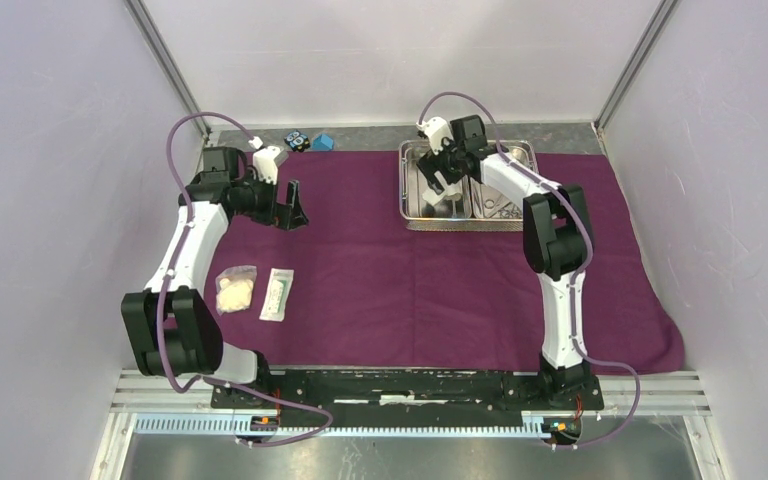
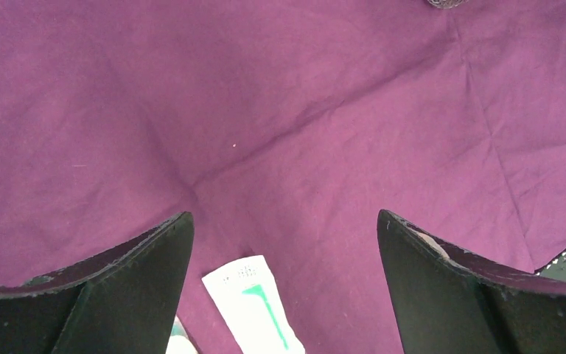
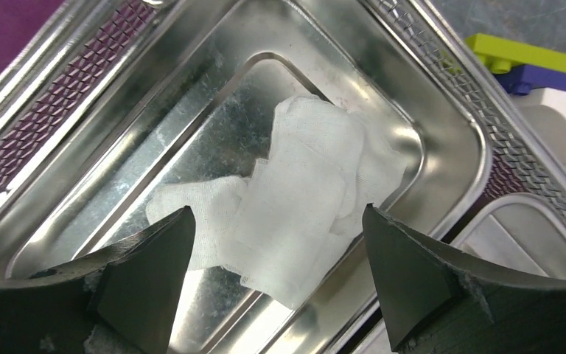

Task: Open and lay out the surgical kit
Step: Pick up the medical item from the container.

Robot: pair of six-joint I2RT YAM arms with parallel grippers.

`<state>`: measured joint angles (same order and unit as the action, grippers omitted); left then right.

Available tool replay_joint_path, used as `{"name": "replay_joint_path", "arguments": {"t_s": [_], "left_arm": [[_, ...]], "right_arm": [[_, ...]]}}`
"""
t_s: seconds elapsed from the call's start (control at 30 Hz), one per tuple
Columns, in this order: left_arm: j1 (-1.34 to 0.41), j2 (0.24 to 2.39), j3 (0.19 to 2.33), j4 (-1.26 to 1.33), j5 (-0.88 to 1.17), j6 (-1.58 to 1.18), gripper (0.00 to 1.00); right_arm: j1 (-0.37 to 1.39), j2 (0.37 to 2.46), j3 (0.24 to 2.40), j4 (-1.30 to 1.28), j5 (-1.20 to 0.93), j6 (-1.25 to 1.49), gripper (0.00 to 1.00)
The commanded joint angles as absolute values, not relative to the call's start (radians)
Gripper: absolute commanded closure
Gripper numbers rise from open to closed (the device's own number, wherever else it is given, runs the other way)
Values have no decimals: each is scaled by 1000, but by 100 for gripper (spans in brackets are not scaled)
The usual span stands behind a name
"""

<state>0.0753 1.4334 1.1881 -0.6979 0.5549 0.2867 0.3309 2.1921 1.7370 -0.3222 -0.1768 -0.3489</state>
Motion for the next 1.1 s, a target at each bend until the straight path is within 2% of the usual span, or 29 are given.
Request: {"name": "replay_joint_path", "arguments": {"t_s": [0.0,0.33,0.53,0.87,1.07], "left_arm": [[61,1419,1198,-649,573,245,0],[54,1402,1179,-639,563,254,0],[53,1376,1169,-629,558,263,0],[52,1346,1163,-631,554,265,0],[52,1334,1159,-630,555,265,0]], "right_arm": [[328,2226,1808,-341,-151,-354,8],[329,2269,1812,-371,-142,-347,6],[327,2282,1789,-386,-158,-348,10],[301,2304,1783,-414,-255,-329,22],[282,2321,1780,-423,-317,-317,36]]}}
